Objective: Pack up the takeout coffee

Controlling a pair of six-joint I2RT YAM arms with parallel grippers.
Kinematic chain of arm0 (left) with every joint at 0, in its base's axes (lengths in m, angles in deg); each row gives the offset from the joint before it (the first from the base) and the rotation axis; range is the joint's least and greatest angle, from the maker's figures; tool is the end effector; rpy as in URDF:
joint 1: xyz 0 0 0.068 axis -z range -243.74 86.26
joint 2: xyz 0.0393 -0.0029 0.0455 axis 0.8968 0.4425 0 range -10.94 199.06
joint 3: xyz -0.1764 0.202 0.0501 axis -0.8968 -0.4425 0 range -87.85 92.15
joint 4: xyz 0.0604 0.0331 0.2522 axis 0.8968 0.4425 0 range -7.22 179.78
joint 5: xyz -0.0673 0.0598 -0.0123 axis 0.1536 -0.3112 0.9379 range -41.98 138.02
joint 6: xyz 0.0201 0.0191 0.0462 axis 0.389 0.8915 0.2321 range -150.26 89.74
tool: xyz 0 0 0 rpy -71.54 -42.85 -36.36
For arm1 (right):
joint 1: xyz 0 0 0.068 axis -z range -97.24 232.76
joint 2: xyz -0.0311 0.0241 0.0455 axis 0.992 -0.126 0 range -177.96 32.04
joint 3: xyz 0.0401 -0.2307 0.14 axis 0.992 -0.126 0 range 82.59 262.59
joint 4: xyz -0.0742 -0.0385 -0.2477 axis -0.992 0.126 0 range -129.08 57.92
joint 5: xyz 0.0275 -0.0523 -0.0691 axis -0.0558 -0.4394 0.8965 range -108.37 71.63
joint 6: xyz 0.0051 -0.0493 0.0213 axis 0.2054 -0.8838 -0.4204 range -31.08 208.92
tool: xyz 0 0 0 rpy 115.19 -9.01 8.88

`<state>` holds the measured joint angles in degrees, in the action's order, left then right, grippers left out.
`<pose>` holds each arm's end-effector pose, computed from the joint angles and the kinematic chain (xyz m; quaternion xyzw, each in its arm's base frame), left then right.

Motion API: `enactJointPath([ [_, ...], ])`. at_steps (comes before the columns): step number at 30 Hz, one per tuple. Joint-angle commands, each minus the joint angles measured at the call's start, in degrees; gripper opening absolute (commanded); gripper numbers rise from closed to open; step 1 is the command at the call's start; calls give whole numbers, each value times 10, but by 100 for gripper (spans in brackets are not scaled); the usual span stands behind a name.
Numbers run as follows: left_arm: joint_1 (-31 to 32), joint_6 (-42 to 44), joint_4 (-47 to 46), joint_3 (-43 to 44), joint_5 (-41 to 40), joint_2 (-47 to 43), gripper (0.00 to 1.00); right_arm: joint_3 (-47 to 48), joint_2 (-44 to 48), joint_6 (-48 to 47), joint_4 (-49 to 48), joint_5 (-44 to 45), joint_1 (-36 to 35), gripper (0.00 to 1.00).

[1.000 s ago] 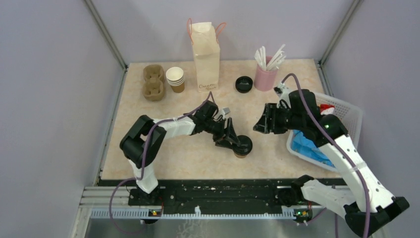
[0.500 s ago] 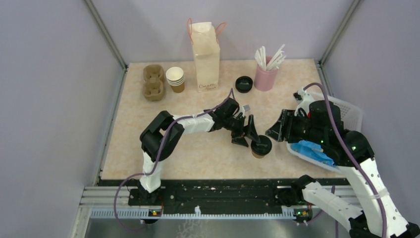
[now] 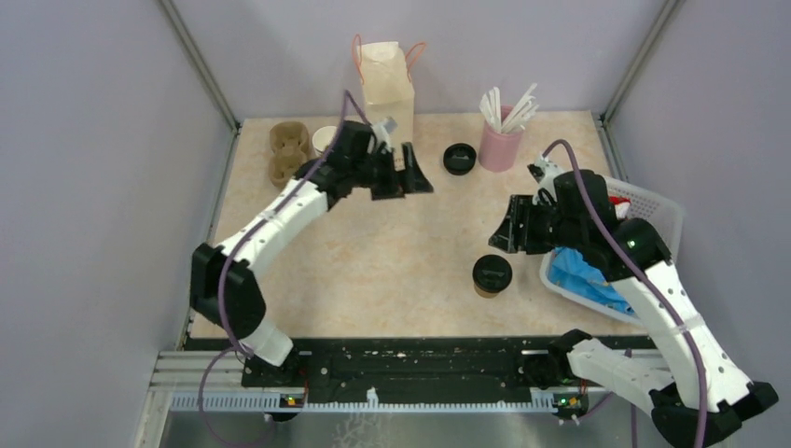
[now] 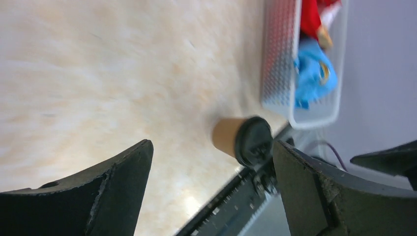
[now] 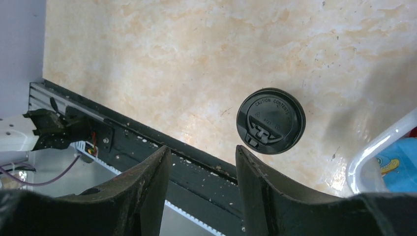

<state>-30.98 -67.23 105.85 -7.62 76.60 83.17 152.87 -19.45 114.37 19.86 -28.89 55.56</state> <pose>0.3064 -0.2172 0.3131 0.0783 0.8705 -0.4287 0.2289 0.1319 0.0750 0.3854 -0.0524 0.9024 0.2607 0.3392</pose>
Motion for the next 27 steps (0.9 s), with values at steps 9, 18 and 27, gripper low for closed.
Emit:
enactJointPath([
  [9, -227, 187, 172, 137, -332, -47, 81, 24, -109, -53, -88, -28, 3, 51],
  [18, -353, 193, 226, 300, -263, 179, 61, 81, -210, -74, -95, -41, 9, 51],
  [27, -368, 188, 243, 413, -213, 332, 50, 140, -293, -95, -93, -58, 26, 51],
])
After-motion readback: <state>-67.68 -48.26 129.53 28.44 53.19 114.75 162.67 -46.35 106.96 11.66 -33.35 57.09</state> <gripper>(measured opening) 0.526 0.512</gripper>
